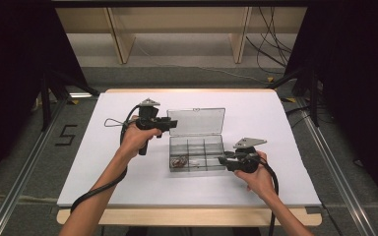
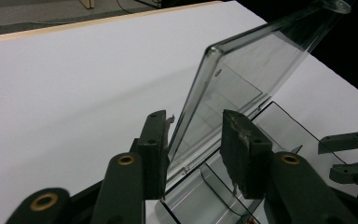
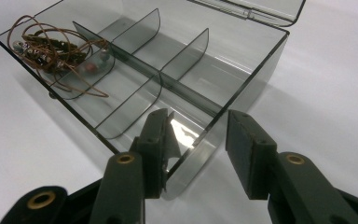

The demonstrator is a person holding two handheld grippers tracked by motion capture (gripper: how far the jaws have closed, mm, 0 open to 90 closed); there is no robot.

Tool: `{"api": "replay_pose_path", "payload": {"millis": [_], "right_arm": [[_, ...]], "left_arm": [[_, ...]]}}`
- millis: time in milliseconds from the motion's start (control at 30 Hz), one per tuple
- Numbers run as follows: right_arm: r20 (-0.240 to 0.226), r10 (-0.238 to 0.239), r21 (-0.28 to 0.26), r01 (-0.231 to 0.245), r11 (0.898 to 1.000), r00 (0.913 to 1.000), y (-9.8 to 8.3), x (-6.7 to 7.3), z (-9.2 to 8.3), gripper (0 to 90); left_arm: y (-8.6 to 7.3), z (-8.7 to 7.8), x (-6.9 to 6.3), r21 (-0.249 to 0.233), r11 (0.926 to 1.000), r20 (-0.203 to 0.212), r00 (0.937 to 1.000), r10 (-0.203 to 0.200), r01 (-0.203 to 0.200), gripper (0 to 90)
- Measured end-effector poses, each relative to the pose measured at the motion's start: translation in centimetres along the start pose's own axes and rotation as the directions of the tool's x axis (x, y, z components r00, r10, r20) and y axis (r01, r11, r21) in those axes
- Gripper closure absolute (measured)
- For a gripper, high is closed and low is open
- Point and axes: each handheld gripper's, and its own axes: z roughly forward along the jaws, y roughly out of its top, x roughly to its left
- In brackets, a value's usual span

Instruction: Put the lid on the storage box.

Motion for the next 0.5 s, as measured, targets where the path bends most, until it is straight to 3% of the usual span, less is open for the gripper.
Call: {"api": "replay_pose_path", "payload": {"millis": [500], "right_arm": [[-0.01,0.015,0.002,-0.015,1.0,0.9998,0.0,-0.1,-0.14,60.6]], "left_arm": [[-1.0,-0.44,-0.3,-0.017,0.9998,0.019,0.9998,-0.001,0.002,60.5]]}}
